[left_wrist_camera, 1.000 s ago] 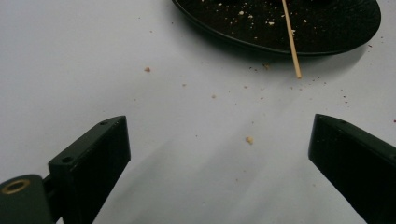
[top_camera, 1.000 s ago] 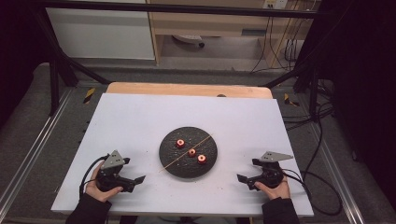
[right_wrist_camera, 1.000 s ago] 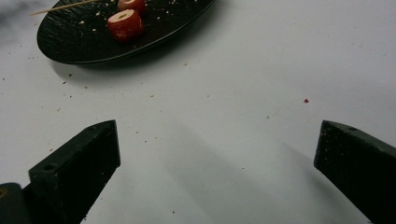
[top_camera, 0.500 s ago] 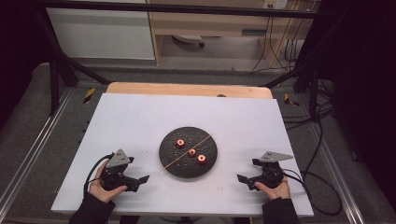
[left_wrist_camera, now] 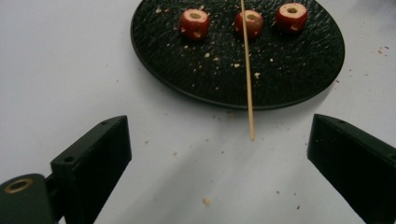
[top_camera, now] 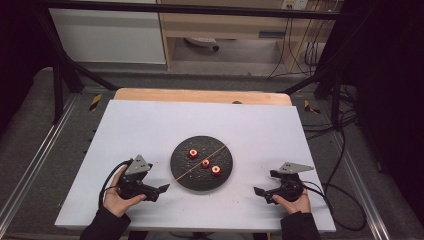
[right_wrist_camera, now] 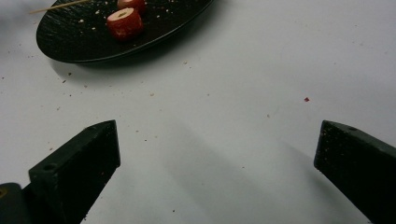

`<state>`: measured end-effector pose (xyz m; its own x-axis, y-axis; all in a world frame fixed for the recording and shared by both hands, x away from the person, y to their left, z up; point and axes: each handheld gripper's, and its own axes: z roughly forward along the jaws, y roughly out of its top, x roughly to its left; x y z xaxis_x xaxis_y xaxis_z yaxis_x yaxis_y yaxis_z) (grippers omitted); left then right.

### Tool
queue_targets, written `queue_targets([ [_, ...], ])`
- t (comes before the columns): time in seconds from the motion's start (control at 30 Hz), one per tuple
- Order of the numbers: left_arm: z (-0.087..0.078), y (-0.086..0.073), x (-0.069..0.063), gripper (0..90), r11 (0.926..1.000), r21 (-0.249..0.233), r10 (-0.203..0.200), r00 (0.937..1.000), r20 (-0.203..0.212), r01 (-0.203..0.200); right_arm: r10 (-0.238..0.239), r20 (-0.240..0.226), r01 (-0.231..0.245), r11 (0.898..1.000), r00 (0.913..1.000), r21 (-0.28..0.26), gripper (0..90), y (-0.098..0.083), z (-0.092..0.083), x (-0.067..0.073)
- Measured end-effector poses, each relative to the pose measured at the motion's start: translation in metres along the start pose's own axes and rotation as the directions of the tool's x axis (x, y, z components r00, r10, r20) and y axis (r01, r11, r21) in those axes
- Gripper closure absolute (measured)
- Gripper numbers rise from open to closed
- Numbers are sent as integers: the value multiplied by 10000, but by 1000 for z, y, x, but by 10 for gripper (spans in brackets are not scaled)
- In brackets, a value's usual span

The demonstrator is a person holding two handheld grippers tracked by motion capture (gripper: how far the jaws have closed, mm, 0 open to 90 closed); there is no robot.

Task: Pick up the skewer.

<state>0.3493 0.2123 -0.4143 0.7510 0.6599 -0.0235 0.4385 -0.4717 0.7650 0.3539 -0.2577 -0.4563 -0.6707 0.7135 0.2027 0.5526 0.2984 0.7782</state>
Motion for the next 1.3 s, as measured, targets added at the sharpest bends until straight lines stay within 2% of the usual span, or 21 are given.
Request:
queue_targets([
  [0.3,12,23,-11,68,9993,193,316,9995,-2,-316,6,4,-6,10000,10000,-9,9,0,-1,0],
  [0.67,34,39,-14,96,9971,745,176,9998,80,-182,0,18,0,10000,10000,31,10,0,0,0],
  [0.87,47,48,-19,155,9926,1176,313,9995,11,-312,6,2,-6,10000,10000,36,11,0,0,0],
  [1.03,55,55,-21,268,9879,1509,355,9994,29,-355,24,-10,-24,10000,10000,92,11,0,0,0],
  [1.13,60,58,-22,294,9849,1683,383,9992,141,-401,32,-17,-32,10000,10000,91,11,0,0,0],
  [1.3,69,61,-22,390,9793,1975,398,9988,299,-449,60,-25,-60,9999,10000,104,12,0,1,0],
])
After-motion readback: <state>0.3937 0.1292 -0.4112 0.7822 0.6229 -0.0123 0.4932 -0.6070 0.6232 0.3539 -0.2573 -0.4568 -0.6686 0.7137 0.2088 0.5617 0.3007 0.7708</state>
